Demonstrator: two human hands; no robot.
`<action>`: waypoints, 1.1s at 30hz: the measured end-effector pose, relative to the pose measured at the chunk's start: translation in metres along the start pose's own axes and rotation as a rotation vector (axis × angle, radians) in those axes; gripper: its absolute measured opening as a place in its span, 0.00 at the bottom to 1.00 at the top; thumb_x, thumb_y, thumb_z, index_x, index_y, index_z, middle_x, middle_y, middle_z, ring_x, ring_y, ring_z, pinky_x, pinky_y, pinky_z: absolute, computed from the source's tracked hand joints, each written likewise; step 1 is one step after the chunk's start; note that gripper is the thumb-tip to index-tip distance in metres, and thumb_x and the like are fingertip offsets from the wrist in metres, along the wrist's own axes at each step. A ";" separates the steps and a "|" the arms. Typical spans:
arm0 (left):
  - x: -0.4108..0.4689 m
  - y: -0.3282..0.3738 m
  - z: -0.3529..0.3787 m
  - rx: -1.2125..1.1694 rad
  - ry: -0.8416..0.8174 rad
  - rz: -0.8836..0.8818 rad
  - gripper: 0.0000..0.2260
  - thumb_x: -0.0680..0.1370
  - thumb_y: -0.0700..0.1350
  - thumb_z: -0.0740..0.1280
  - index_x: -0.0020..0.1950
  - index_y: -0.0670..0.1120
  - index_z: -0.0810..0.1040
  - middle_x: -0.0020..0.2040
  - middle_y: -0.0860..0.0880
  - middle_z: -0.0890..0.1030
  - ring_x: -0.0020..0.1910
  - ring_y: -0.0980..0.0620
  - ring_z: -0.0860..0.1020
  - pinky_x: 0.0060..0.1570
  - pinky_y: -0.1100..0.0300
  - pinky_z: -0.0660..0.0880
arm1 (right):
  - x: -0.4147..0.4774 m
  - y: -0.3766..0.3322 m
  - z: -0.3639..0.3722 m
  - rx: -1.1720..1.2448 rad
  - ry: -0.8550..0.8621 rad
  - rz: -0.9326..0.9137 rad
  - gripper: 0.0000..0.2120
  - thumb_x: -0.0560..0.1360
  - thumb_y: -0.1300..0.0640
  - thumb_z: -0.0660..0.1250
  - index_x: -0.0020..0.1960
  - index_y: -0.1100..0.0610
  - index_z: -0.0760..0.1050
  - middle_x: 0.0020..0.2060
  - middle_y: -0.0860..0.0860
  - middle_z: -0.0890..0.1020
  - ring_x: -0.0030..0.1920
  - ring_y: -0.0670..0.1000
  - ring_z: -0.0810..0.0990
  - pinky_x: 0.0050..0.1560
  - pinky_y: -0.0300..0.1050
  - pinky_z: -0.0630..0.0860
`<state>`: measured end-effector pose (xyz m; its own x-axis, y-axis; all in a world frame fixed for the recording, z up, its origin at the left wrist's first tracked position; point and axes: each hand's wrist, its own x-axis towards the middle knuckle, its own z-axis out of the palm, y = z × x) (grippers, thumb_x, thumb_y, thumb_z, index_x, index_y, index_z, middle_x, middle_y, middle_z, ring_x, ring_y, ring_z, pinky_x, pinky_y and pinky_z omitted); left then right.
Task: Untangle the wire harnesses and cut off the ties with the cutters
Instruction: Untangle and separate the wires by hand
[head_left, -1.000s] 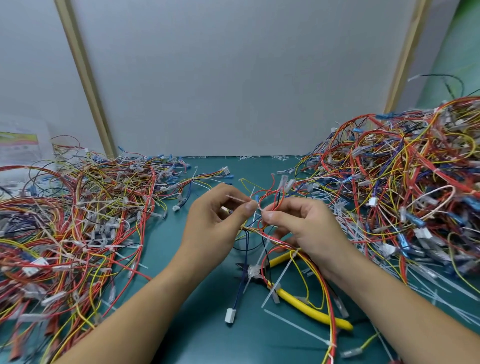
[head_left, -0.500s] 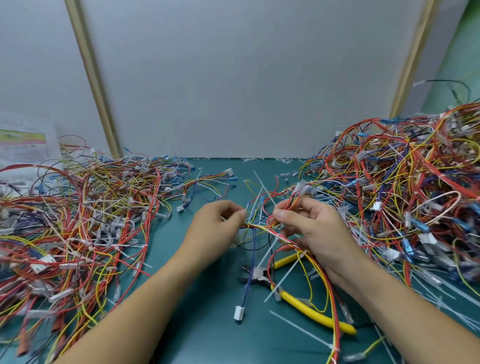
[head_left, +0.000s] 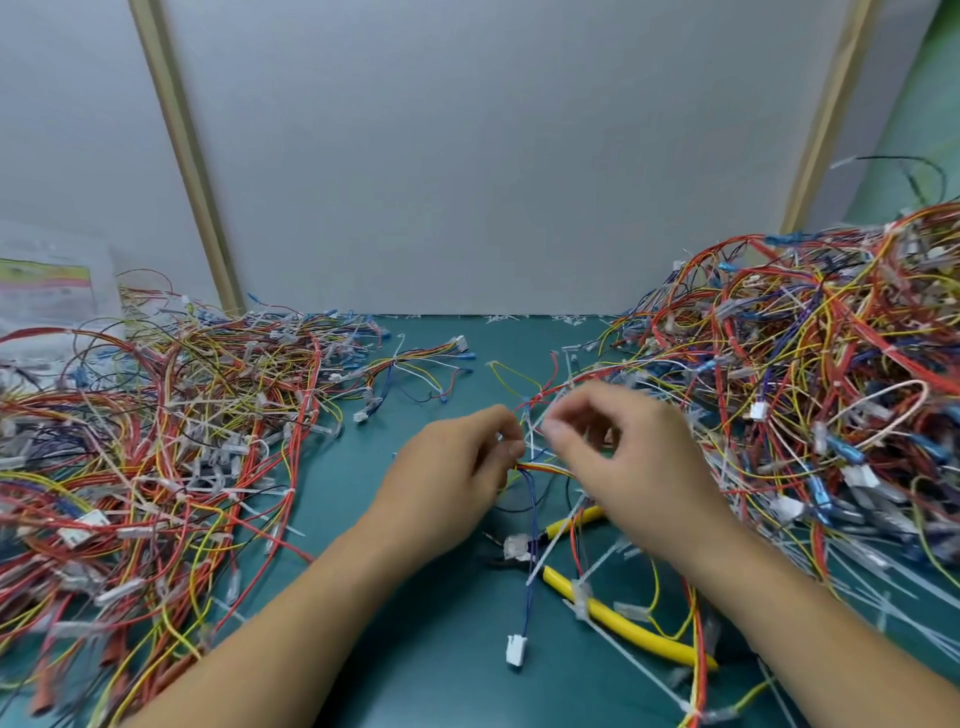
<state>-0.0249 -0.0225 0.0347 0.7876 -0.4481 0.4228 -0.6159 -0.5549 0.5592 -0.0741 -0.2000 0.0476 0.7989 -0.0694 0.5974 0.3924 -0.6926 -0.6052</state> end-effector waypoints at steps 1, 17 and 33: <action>0.000 0.001 0.000 0.023 0.006 0.006 0.03 0.81 0.49 0.65 0.48 0.53 0.76 0.34 0.55 0.80 0.36 0.53 0.77 0.43 0.51 0.77 | -0.001 0.003 0.003 -0.055 -0.098 0.052 0.05 0.75 0.52 0.71 0.41 0.50 0.80 0.32 0.44 0.81 0.34 0.45 0.77 0.36 0.39 0.71; 0.004 0.007 -0.001 -0.412 0.054 -0.236 0.12 0.80 0.52 0.65 0.41 0.51 0.84 0.37 0.53 0.83 0.38 0.50 0.77 0.42 0.60 0.73 | -0.002 -0.001 0.009 0.288 0.070 0.083 0.07 0.79 0.60 0.69 0.43 0.52 0.79 0.34 0.49 0.83 0.32 0.47 0.79 0.35 0.49 0.77; 0.008 0.013 -0.009 -1.030 0.266 -0.273 0.13 0.72 0.37 0.72 0.37 0.55 0.86 0.42 0.51 0.87 0.34 0.65 0.78 0.36 0.71 0.71 | 0.001 -0.012 0.021 0.545 -0.028 0.230 0.09 0.80 0.61 0.67 0.42 0.52 0.79 0.37 0.52 0.86 0.34 0.48 0.83 0.33 0.38 0.77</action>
<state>-0.0263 -0.0268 0.0518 0.9498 -0.1653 0.2656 -0.2095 0.2943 0.9325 -0.0684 -0.1762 0.0442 0.9001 -0.1504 0.4089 0.3790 -0.1930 -0.9051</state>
